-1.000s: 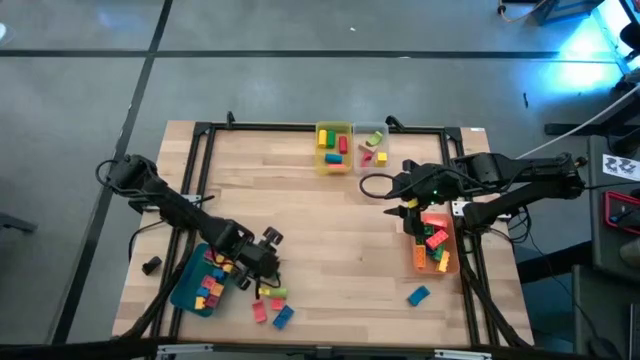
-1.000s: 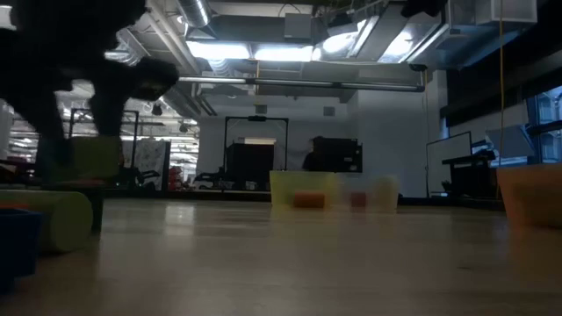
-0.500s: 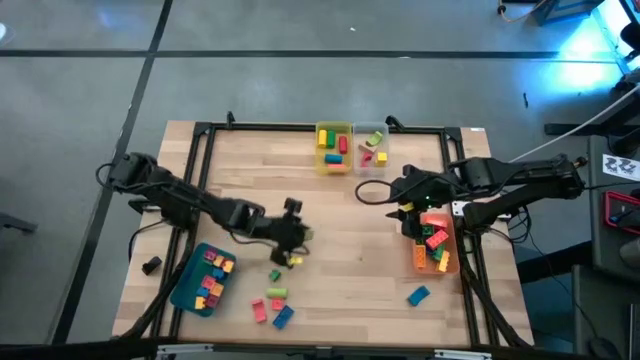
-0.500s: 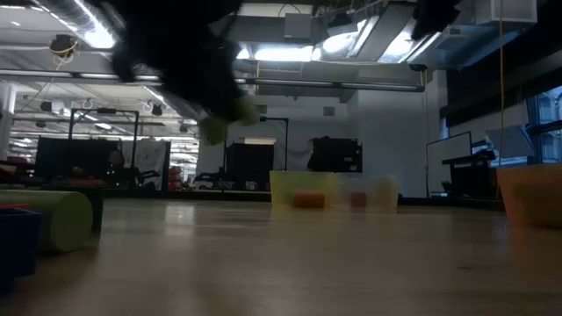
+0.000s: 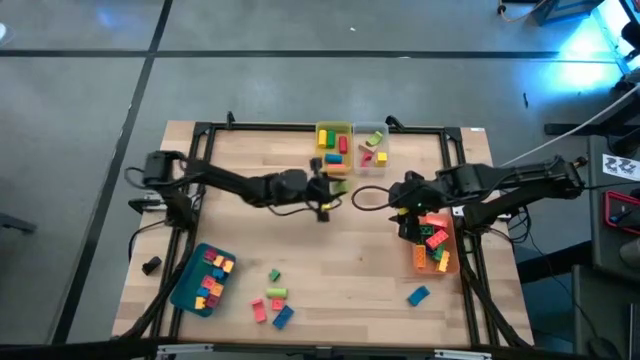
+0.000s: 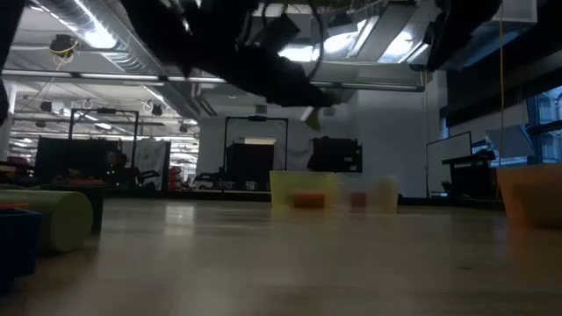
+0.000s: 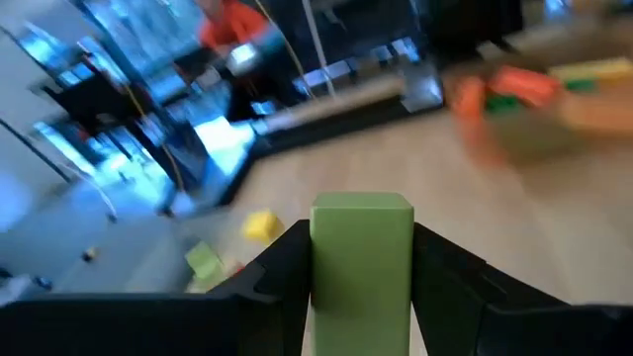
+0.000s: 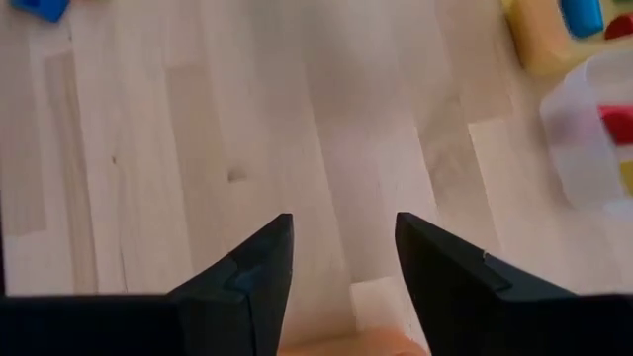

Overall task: Sort blocks by size
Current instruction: Put the light green block into the transparent bin

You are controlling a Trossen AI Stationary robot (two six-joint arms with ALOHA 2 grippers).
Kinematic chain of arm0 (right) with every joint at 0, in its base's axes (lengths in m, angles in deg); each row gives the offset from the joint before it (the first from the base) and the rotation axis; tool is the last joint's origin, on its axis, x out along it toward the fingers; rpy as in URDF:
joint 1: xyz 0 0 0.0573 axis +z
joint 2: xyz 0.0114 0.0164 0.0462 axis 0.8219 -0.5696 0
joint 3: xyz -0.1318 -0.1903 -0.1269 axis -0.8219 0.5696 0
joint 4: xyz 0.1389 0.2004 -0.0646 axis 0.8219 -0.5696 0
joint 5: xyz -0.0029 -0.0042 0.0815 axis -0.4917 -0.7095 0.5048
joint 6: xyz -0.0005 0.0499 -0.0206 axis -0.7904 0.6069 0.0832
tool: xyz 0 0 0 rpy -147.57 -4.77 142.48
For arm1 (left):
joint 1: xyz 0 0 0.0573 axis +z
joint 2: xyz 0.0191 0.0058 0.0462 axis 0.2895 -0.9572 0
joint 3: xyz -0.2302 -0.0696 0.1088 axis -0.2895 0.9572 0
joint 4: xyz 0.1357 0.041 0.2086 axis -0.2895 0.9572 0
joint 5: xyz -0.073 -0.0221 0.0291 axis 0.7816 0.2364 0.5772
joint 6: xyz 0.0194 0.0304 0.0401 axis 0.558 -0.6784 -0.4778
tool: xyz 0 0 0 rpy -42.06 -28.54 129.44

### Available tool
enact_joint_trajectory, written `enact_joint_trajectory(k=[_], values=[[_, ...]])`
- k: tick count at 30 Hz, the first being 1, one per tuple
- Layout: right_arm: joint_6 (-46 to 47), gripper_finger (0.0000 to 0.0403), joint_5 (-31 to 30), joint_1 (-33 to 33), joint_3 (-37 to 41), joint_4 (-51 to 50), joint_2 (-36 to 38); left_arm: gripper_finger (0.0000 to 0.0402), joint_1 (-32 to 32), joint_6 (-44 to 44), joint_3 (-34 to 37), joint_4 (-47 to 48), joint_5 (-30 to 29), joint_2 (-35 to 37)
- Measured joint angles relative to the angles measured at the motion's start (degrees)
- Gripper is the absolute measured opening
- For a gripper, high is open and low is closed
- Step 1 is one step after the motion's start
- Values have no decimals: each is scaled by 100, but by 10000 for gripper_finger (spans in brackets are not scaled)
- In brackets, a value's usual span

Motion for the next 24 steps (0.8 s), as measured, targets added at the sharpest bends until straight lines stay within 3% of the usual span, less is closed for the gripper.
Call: enact_joint_trajectory(k=[4, 7, 17, 24], values=[[147, 182, -2, 0, 110, 13, 0, 129, 408, 24, -114, -1424, 149, -707], [174, 182, -2, 0, 159, 49, 0, 129, 692, 205, -460, -1857, 295, -1215], [176, 182, -2, 0, 182, 44, 0, 129, 1210, 482, -2048, -1611, 551, -2435], [168, 182, -2, 0, 182, 44, 0, 135, 1392, 490, -2388, -1018, 547, -2549]])
